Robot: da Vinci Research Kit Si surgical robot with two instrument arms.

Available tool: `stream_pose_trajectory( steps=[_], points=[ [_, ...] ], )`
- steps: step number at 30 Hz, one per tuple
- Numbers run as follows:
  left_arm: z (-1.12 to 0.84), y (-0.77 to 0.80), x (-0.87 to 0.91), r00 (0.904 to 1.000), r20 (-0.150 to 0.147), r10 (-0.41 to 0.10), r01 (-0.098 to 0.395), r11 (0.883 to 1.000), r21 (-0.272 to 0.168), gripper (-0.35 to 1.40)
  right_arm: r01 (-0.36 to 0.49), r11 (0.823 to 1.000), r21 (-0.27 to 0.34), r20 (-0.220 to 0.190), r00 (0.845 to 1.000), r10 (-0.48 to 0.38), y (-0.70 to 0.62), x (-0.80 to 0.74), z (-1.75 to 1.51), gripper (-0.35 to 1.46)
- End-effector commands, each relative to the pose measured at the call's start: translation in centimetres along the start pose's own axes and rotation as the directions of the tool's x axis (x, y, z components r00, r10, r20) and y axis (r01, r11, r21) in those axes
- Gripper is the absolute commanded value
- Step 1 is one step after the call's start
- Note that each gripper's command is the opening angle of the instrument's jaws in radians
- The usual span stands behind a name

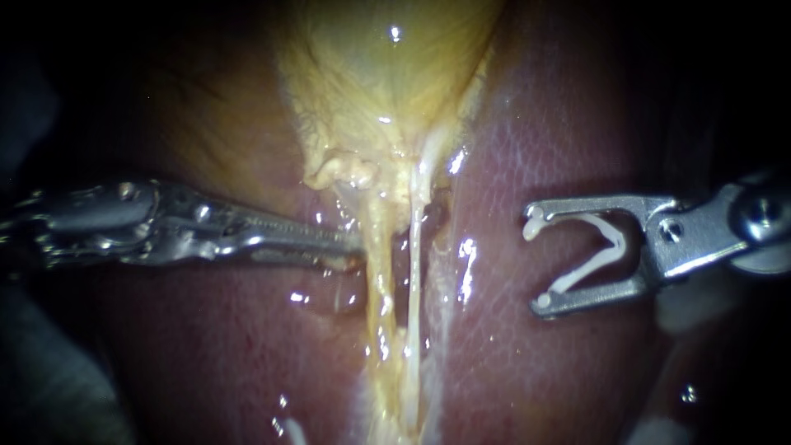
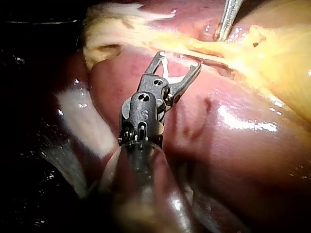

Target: Grabbing gallbladder

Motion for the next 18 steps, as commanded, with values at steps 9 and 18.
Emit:
stream_pose_trajectory(
  steps=[9, 18],
  points=[
    [-0.11, 0.07, 0.1, 1.0, 0.002, -0.006, 0.006, 1.0, -0.006, 0.02, 0.0, 1.0, 0.0, 0.0, 1.0, 0.0, 0.0, 0.0, 0.0, 0.48],
    [-0.43, 0.18, 0.33, 0.9997, 0.001, -0.025, 0.025, 1.0, -0.003, 0.05, 0.0, 1.0, 0.0, 0.0, 1.0, 0.0, 0.0, 0.0, 0.0, 0.48]
  ],
)
